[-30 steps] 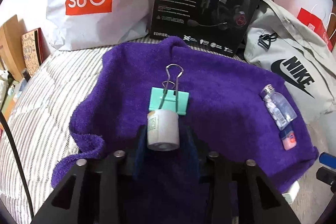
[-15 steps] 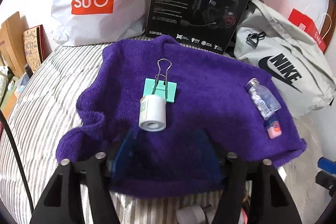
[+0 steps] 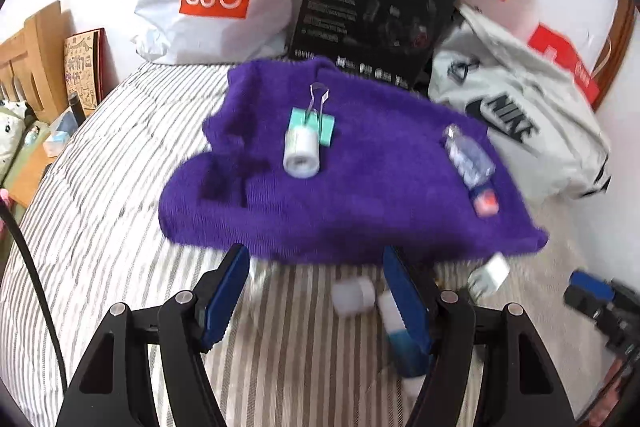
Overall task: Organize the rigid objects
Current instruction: 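Move the left tool back and grasp the small white cap, then grasp the white charger plug with the right tool while the left tool holds the cap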
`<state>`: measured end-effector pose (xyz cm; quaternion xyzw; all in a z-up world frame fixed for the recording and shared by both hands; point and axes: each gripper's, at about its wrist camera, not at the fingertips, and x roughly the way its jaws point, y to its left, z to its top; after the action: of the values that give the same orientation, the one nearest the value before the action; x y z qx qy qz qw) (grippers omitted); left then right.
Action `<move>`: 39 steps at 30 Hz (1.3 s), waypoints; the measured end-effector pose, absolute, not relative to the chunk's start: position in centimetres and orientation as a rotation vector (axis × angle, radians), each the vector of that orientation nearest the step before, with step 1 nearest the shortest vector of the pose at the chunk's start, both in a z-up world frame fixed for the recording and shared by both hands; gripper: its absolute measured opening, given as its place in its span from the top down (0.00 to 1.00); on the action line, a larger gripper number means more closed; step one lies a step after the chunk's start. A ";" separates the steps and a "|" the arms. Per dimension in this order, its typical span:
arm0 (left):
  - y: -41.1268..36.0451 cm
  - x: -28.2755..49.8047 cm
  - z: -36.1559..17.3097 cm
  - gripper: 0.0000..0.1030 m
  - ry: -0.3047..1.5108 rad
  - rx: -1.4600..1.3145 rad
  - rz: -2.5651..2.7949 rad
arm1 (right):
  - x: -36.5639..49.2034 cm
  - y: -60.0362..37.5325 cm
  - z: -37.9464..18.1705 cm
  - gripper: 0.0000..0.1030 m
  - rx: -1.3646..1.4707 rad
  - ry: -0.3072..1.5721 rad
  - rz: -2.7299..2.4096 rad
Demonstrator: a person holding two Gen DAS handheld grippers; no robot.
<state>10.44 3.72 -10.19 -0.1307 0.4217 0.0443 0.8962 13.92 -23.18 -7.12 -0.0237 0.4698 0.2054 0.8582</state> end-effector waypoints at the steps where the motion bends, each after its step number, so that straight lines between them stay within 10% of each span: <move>1: 3.3 10.4 -10.7 0.34 0.886 -0.247 0.106 | 13.8 -23.1 -7.2 0.55 -0.050 0.989 0.435; 16: 0.8 10.7 -12.6 0.38 0.946 -0.115 0.082 | 12.8 -23.5 -8.8 0.55 -0.050 1.020 0.461; 25: 0.4 11.2 -13.3 0.72 0.936 -0.104 0.017 | 13.0 -23.4 -9.5 0.55 -0.041 1.040 0.462; 39: 4.0 10.2 -13.3 0.72 0.951 -0.285 -0.019 | 15.5 -20.7 -11.8 0.55 -0.056 1.054 0.484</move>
<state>10.19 3.97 -13.33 -0.1368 0.4564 -0.0093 0.8792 15.47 -20.65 -11.77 -0.0267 0.4979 0.2286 0.8362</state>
